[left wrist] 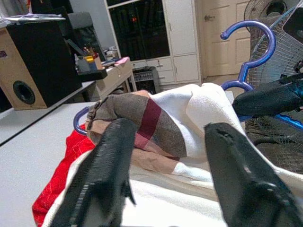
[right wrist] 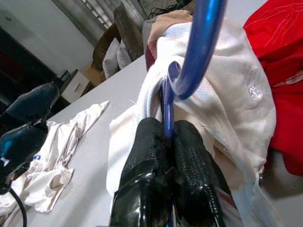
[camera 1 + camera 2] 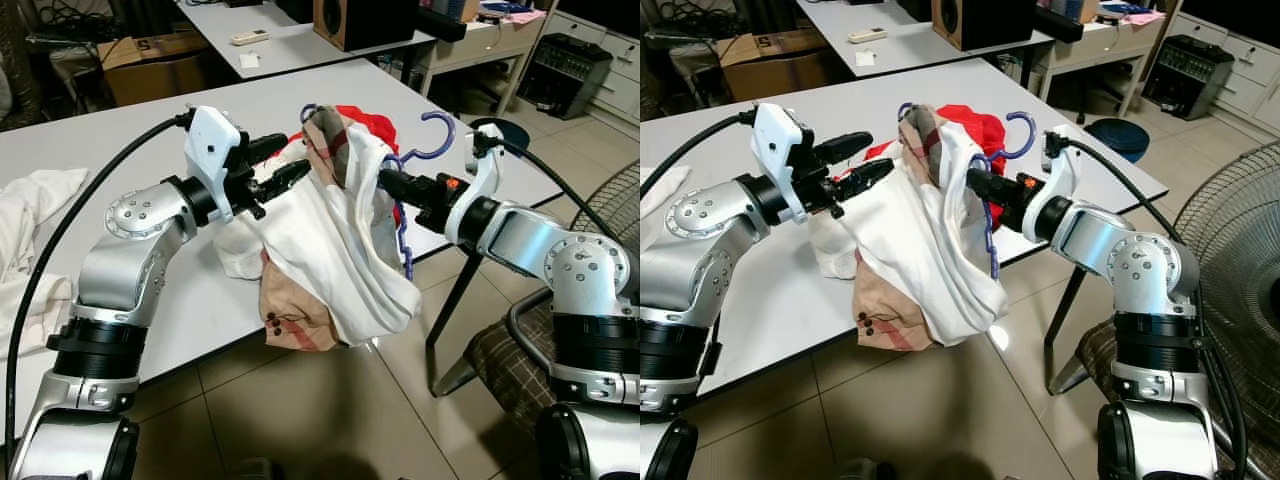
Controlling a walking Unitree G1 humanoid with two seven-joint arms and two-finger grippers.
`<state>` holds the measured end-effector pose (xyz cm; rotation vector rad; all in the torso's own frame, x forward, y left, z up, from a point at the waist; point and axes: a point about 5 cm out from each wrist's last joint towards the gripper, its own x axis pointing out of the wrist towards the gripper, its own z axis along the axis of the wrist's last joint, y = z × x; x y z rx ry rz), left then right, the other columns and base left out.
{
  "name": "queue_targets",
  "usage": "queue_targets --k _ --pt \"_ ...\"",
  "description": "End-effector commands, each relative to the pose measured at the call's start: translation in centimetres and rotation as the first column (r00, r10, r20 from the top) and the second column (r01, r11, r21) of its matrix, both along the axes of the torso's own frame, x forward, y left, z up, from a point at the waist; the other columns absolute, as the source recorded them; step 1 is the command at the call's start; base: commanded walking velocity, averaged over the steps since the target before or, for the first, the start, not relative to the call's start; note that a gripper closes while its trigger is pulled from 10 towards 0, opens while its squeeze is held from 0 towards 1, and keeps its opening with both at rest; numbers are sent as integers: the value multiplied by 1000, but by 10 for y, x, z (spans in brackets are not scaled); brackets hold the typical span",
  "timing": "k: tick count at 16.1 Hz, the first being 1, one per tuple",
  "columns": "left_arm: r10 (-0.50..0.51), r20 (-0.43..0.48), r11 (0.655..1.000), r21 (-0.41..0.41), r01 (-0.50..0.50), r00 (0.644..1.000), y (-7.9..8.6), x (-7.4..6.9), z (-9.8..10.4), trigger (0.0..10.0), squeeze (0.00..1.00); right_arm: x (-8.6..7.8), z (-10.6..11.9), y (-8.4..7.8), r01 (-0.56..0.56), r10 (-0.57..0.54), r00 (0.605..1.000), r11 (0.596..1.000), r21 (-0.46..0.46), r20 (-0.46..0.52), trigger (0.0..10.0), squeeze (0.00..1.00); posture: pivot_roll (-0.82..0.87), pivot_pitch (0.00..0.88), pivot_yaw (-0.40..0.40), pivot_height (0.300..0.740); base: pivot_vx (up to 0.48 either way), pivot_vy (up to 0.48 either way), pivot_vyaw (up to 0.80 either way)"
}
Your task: Hang hanger
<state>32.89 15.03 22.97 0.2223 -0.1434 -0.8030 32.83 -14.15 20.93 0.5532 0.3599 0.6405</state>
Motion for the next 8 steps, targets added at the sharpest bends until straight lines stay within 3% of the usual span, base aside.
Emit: queue_targets --k 1,8 --pt "2 5 1000 8 -2 1000 0 1 2 10000 1000 -2 2 0 -8 8 1000 1000 -6 12 10000 0 -36 0 20 740 0 0 0" --pt "2 5 1000 8 -2 1000 0 1 2 10000 1000 -2 2 0 -8 8 1000 1000 -6 12 10000 0 -36 0 20 740 0 0 0"
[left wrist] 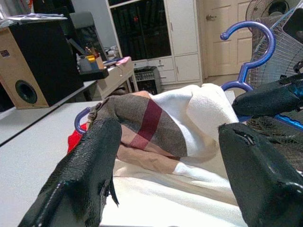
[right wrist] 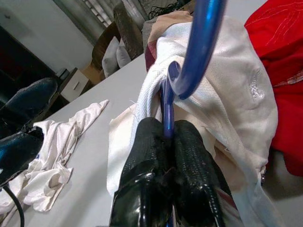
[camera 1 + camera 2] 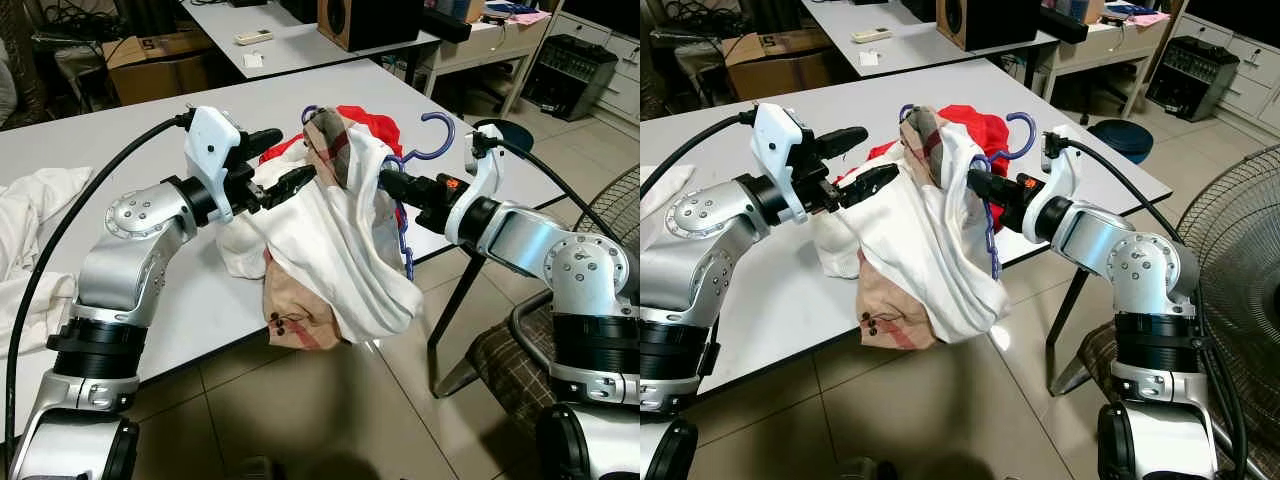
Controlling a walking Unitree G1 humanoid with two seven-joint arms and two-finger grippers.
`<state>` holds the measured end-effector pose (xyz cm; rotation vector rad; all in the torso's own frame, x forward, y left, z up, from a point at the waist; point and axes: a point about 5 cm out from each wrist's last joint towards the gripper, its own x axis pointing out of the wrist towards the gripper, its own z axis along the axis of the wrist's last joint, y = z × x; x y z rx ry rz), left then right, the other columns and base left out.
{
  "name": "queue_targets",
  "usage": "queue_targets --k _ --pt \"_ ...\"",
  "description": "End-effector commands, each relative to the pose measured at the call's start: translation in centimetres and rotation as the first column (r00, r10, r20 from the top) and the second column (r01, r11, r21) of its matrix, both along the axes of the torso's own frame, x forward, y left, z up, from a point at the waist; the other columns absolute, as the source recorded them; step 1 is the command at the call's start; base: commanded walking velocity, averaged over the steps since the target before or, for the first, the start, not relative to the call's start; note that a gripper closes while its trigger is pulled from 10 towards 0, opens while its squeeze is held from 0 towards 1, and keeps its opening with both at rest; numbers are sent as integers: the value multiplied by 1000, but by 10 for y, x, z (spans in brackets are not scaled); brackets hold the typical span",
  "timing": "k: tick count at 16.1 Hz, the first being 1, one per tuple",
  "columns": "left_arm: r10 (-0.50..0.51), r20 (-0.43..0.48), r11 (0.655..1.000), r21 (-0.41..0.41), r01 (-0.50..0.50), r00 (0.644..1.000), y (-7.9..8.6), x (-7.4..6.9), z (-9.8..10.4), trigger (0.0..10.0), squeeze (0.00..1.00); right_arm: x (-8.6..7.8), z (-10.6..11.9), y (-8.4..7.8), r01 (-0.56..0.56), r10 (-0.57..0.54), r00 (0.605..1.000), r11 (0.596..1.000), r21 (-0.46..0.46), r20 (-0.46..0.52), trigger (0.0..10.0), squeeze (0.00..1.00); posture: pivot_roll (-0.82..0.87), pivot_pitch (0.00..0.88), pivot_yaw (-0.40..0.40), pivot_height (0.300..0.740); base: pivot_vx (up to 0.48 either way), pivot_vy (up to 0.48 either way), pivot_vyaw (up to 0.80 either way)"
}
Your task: Hang hanger
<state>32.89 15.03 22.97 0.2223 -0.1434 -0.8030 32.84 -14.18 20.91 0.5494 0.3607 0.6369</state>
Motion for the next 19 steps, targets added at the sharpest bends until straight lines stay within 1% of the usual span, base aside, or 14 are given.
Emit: queue_targets --k 1,4,5,7,10,12,13,14,15,16,17,18,19 --pt "2 5 1000 8 -2 1000 0 1 2 10000 1000 -2 3 1 -11 11 1000 1000 -1 12 10000 0 -36 0 20 740 0 0 0" --pt "2 5 1000 8 -2 1000 0 1 2 10000 1000 -2 3 1 -11 11 1000 1000 -1 12 10000 0 -36 0 20 740 0 0 0" --pt "47 -47 999 -3 -47 998 11 0 -9 10000 0 -10 9 -8 -74 95 985 986 -150 141 10000 0 -34 0 16 740 0 0 0" --pt "91 -136 996 4 -92 987 16 -4 -31 10000 0 -14 11 -13 -75 146 955 961 -265 259 10000 0 -32 0 14 740 0 0 0" --pt "92 -123 996 -2 -93 988 17 -3 -25 10000 0 -13 12 -15 -98 175 946 956 -276 272 10000 0 -34 0 14 740 0 0 0" --pt "54 -84 997 -41 -57 995 17 -4 -13 10000 0 -17 13 -16 -198 293 904 933 -301 311 10000 0 -34 0 9 740 0 0 0" --pt "30 -66 998 -60 -34 997 19 -4 -5 10000 0 -21 14 -18 -286 386 865 904 -318 320 10000 0 -34 0 9 740 0 0 0" --pt "34 -55 998 -43 -36 998 27 0 1 10000 1000 -27 14 -24 -366 478 828 858 -361 294 10000 0 -34 0 8 740 0 0 0" --pt "35 -53 998 -42 -38 998 29 1 2 10000 1000 -28 13 -25 -379 494 821 847 -373 286 10000 0 -35 0 8 740 0 0 0" --pt "53 -28 998 -38 -54 998 35 3 6 10000 1000 -29 13 -28 -390 509 815 835 -389 277 10000 0 -34 0 7 740 0 0 0" --pt "42 -16 998 -52 -43 999 38 3 10 10000 1000 -29 13 -31 -392 515 813 829 -399 272 10000 0 -34 0 7 740 0 0 0" --pt "-3 -15 1000 -28 2 1000 39 0 10 10000 0 -29 12 -33 -401 528 804 821 -406 273 10000 0 -34 0 7 740 0 0 0" --pt "-31 -25 999 -13 31 999 40 -2 8 10000 0 -29 13 -34 -404 531 801 820 -405 275 10000 0 -36 0 13 740 0 0 0"
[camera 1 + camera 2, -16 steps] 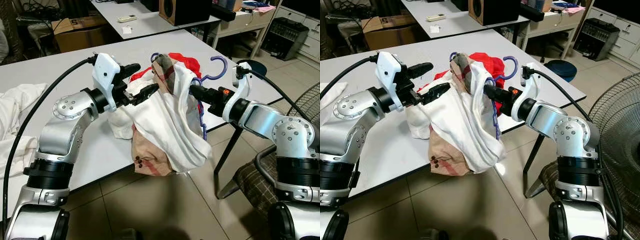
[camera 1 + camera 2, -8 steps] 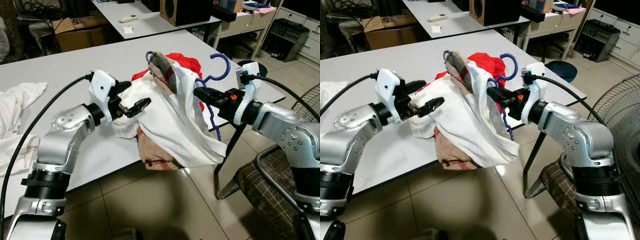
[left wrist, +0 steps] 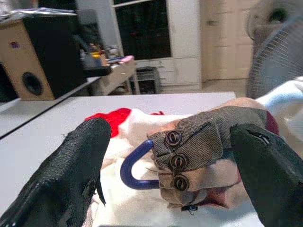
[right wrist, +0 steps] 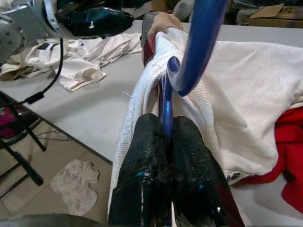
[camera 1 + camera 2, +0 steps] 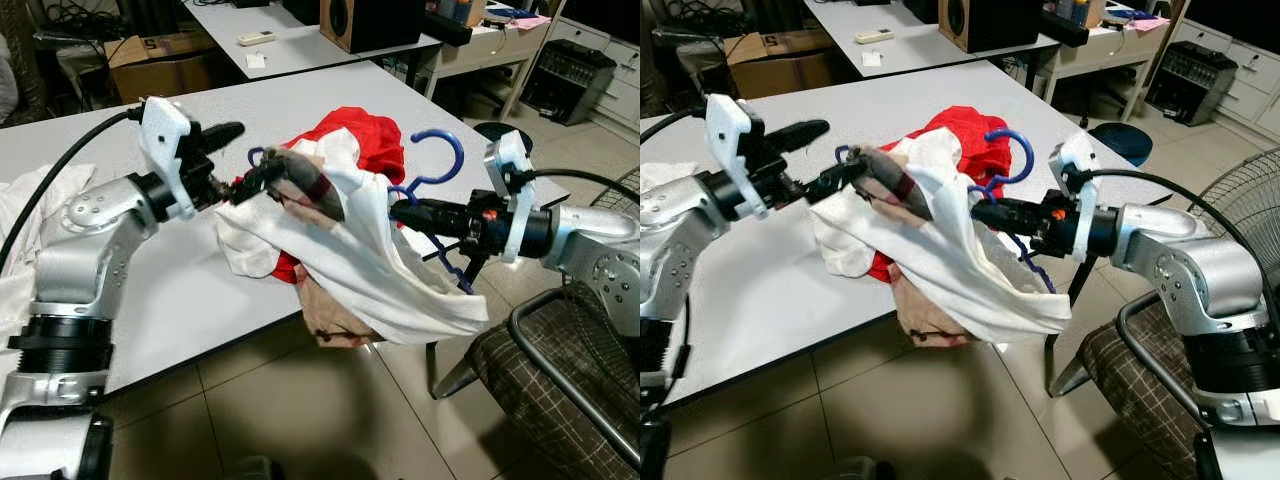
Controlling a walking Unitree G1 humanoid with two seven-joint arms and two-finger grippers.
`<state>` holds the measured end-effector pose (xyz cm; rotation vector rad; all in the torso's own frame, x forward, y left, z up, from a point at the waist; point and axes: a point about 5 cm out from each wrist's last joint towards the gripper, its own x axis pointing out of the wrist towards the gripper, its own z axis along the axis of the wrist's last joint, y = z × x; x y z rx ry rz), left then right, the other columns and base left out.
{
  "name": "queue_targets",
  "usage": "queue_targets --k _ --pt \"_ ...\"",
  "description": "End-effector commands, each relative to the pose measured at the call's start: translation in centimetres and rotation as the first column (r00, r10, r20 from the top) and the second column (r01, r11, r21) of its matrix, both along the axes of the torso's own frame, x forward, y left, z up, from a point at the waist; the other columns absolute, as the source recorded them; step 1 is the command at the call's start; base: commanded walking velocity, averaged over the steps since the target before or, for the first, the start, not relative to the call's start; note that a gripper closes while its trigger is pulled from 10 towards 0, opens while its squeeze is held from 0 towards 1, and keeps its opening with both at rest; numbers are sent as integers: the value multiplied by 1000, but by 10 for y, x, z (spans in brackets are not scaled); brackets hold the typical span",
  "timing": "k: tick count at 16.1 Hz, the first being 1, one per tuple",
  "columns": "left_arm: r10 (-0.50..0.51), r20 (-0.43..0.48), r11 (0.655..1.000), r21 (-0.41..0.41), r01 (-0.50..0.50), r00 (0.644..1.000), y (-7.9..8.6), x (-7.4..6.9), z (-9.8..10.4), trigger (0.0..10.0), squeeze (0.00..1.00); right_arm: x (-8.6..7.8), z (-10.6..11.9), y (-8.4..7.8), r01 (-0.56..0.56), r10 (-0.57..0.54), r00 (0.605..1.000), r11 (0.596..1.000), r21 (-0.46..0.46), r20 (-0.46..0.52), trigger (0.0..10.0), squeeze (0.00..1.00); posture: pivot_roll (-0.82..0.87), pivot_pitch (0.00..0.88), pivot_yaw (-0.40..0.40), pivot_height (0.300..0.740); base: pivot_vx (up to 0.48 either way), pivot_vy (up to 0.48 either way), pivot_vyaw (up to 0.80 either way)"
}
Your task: Hang hanger
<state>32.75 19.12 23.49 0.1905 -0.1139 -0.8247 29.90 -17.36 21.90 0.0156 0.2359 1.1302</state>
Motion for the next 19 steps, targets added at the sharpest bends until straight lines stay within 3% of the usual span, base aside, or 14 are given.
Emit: queue_targets --k 1,6,8,11,13,14,15,19 --pt "-49 -11 999 21 49 999 1 -2 0 10000 0 -1 4 -5 -15 15 1000 1000 -8 22 10000 0 -37 0 15 740 0 0 0" --pt "-168 -53 985 -57 165 984 11 -14 7 10000 0 -18 14 -16 -128 128 992 992 5 23 10000 0 -39 0 18 740 0 0 0" --pt "-235 -79 972 1 235 969 8 -20 3 10000 0 -17 14 -22 -113 114 993 993 -11 27 10000 0 -36 0 18 740 0 0 0" --pt "-215 -158 971 71 229 964 9 -19 -20 10000 0 -15 17 -25 -105 105 994 994 12 40 10000 0 -36 0 22 740 0 0 0" --pt "-203 -195 974 60 218 960 12 -19 -31 9843 0 -15 19 -26 -100 99 994 995 21 47 10000 0 -37 0 23 740 0 0 0" --pt "-195 -198 975 67 212 961 12 -19 -32 8706 0 -14 19 -27 -100 99 994 995 22 47 10000 0 -38 0 24 740 0 0 0" --pt "-165 -195 981 68 181 967 12 -15 -35 0 0 -14 19 -26 -103 102 994 994 27 48 10000 0 -35 0 23 740 0 0 0" --pt "-170 -146 985 -22 169 974 -3 -6 -33 0 0 -14 18 -24 -117 115 993 992 37 39 10000 0 -32 0 21 740 0 0 0"
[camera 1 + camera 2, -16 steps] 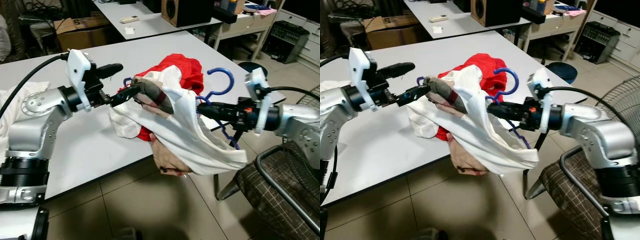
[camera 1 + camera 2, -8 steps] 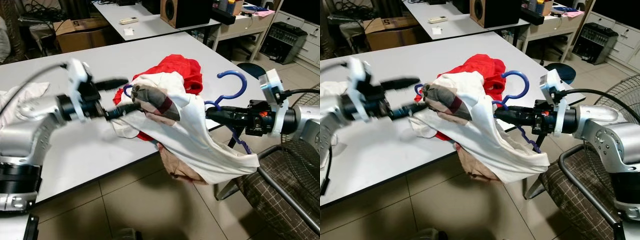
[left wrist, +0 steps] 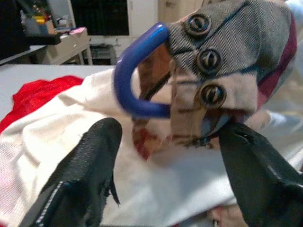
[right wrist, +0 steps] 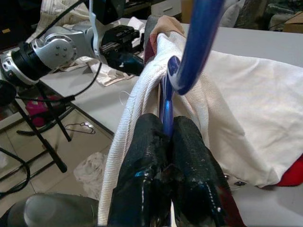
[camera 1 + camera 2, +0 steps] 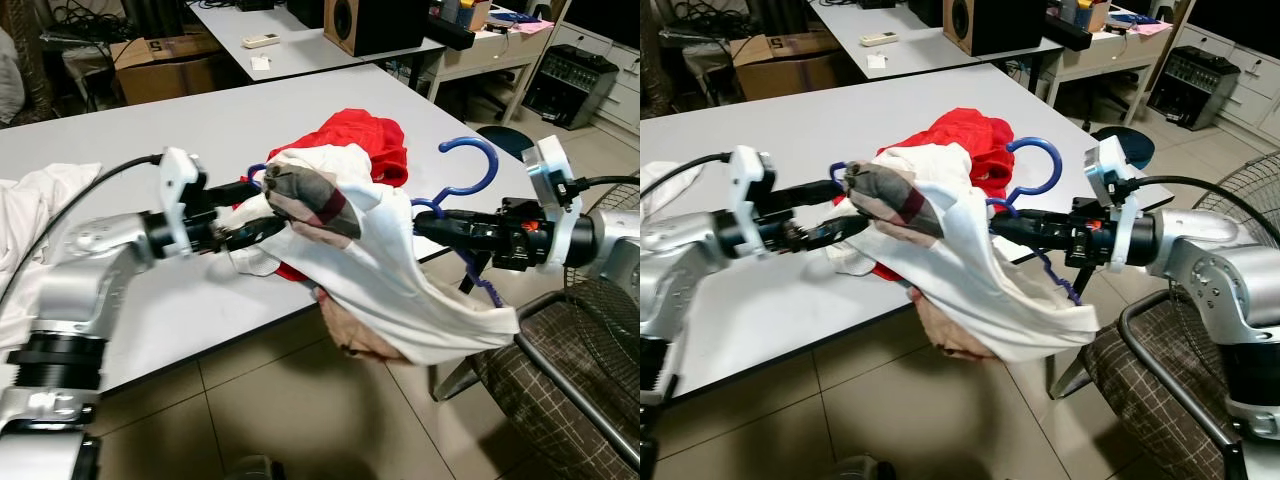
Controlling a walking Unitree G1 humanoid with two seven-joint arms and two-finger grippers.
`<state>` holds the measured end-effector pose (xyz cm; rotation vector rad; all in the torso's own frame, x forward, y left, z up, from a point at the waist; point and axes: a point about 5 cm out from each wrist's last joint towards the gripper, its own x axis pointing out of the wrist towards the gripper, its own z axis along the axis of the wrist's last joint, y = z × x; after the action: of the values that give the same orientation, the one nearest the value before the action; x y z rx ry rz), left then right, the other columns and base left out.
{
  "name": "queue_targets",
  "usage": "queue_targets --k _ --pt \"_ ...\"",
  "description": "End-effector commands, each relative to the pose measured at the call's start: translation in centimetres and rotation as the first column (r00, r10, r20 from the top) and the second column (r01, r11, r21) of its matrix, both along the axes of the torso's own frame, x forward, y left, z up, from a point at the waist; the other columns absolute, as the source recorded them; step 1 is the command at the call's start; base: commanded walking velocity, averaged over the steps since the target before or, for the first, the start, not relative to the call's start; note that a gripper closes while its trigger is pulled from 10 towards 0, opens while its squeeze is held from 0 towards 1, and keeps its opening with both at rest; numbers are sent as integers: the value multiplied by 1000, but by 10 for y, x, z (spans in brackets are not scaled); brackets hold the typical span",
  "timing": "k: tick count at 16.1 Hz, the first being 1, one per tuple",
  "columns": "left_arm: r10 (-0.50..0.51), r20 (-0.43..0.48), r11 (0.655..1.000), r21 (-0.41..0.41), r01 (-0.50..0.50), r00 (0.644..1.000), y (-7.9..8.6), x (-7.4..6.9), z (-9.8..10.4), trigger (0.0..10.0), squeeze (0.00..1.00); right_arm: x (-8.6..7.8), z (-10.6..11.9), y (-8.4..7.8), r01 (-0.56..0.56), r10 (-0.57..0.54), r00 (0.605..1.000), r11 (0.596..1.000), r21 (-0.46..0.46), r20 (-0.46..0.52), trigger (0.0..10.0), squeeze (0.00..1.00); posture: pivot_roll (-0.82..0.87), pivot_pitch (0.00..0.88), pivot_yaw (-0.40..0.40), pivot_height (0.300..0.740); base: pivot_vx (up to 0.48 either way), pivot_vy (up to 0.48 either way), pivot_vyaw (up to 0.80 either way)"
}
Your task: Hang hanger
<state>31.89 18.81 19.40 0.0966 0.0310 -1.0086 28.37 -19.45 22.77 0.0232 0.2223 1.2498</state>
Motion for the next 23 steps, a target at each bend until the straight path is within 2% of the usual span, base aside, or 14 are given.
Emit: queue_targets --k 1,7,11,16,23 --pt "-8 25 1000 2 8 1000 -5 3 5 0 0 1 8 -2 2 -2 999 1000 15 32 10000 0 -34 0 24 740 0 0 0" --pt "-55 9 993 -108 56 998 -15 3 4 0 0 2 8 -3 18 -19 999 1000 24 34 10000 0 -39 0 30 740 0 0 0" --pt "-51 14 990 -128 53 999 -17 4 5 0 0 3 8 -3 23 -24 999 999 26 36 10000 0 -38 0 28 740 0 0 0" --pt "17 7 993 -113 -16 1000 -6 8 2 0 0 3 9 -5 38 -39 998 999 27 41 10000 0 -38 0 28 740 0 0 0" --pt "117 14 991 -74 -116 993 29 9 5 0 0 4 7 -17 93 -93 995 996 7 45 10000 0 -36 0 28 740 0 0 0"
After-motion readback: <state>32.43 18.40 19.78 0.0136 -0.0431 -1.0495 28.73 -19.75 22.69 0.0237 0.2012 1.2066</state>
